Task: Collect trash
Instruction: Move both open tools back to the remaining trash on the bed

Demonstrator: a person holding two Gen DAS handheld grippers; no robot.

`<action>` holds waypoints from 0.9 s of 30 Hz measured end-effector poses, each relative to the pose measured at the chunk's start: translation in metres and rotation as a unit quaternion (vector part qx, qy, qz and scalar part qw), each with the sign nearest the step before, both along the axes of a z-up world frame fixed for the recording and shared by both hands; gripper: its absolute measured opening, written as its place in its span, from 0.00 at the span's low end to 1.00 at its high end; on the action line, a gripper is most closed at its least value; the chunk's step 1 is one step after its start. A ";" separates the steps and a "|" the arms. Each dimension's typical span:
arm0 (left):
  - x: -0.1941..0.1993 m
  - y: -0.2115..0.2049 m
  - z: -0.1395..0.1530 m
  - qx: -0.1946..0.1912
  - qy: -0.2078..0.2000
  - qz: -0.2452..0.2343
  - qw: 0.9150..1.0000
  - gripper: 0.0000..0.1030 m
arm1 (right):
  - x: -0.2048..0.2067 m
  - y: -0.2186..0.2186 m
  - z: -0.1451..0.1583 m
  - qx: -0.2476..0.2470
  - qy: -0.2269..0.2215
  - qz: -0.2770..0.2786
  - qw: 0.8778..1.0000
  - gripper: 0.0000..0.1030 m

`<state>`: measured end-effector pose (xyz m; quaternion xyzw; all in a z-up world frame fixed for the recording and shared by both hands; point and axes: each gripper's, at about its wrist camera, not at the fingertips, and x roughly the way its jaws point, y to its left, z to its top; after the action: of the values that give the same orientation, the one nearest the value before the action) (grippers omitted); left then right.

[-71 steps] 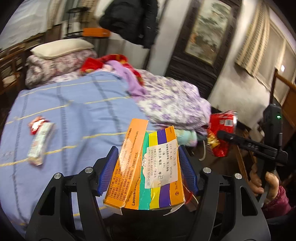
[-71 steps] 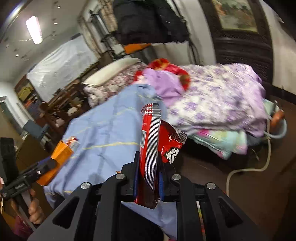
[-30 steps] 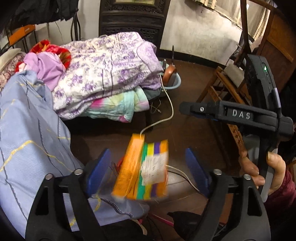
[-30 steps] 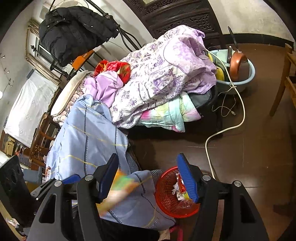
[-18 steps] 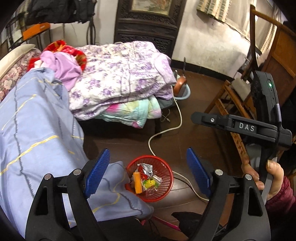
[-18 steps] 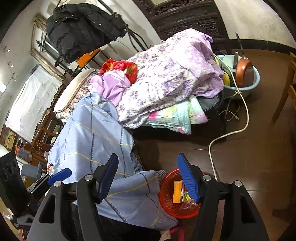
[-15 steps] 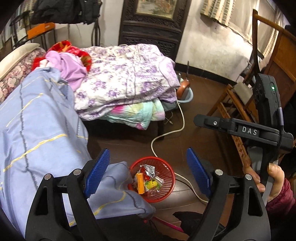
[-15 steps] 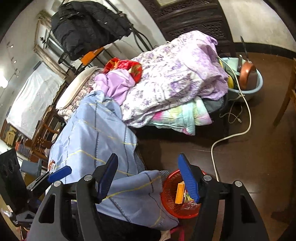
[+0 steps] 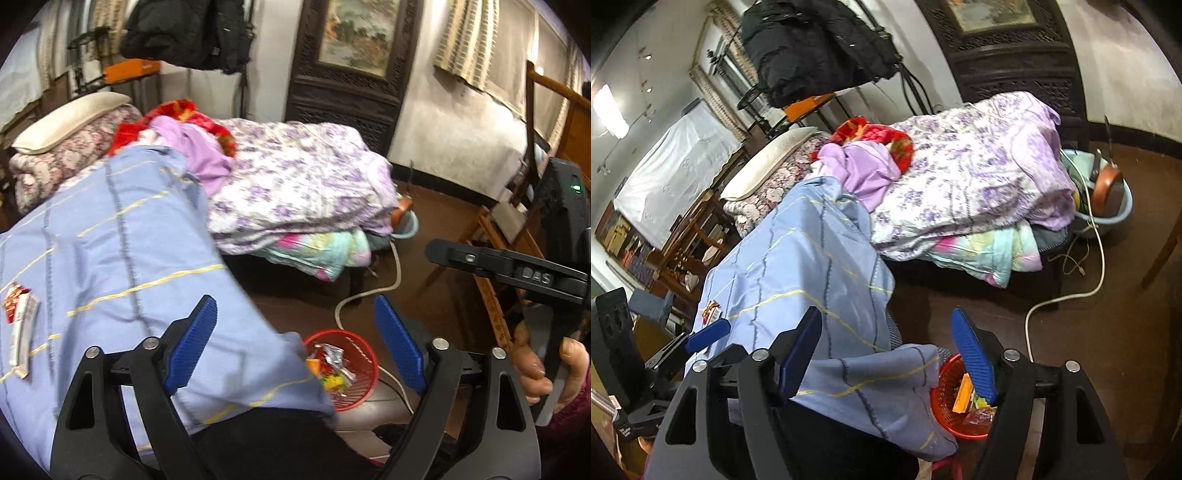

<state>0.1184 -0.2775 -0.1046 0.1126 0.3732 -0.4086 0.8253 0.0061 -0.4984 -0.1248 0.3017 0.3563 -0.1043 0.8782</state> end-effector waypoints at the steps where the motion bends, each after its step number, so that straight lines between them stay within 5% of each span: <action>1: 0.002 0.006 0.001 -0.001 -0.003 0.007 1.000 0.83 | 0.002 0.005 0.002 -0.002 -0.001 0.004 1.000 0.70; 12: 0.040 0.098 -0.003 -0.014 -0.005 0.112 0.994 0.87 | 0.050 0.084 0.018 -0.026 0.000 0.079 0.997 0.74; 27: 0.128 0.264 -0.040 -0.015 0.047 0.296 0.954 0.87 | 0.119 0.181 0.014 -0.060 0.011 0.171 0.983 0.78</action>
<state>0.2461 -0.0135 -0.1443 -0.0345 0.4218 -0.1566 0.8924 0.1247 -0.3179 -0.1111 0.1823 0.4052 0.0226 0.8956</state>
